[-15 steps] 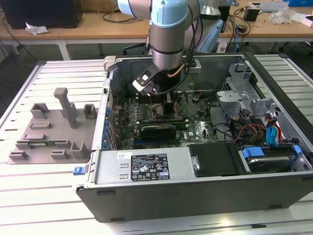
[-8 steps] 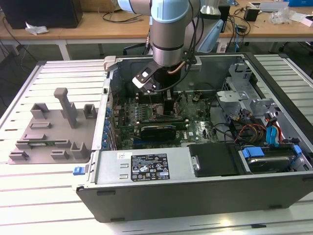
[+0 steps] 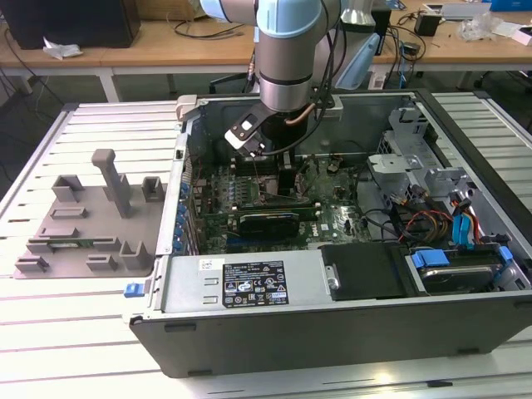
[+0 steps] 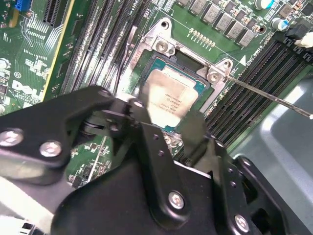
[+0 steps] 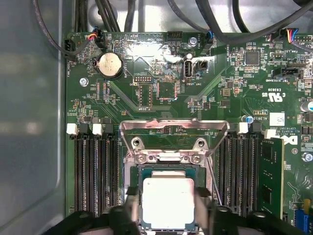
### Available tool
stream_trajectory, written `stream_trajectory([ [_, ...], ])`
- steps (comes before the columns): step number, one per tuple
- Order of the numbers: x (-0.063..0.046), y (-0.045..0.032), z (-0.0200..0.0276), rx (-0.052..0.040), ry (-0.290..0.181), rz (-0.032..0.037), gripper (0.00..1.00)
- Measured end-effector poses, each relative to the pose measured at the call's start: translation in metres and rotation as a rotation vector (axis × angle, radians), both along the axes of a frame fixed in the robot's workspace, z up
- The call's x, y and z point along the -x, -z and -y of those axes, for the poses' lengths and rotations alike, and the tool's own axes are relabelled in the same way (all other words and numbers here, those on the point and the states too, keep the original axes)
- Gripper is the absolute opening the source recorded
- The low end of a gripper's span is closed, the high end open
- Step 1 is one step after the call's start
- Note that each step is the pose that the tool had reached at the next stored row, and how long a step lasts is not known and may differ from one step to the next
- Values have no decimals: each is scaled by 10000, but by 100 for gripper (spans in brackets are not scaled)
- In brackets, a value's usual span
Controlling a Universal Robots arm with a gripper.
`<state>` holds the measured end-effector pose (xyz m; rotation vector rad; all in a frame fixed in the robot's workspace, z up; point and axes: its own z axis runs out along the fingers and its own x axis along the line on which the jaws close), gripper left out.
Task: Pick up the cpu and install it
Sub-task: 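Place the cpu into insertion slot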
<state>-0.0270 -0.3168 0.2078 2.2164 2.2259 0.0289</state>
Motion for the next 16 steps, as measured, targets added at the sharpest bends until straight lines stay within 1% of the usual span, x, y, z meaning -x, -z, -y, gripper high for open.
stream_trajectory([
  [2,0,-1,0,0,0,0,47],
  [3,0,-1,0,1,0,0,35],
  [4,0,-1,0,0,0,0,35],
  [5,0,-1,0,1,0,0,29],
  [6,0,-1,0,1,0,0,17],
  [7,0,-2,0,1,0,0,17],
  [8,0,-2,0,1,0,0,11],
  [16,15,4,1,2,-2,2,11],
])
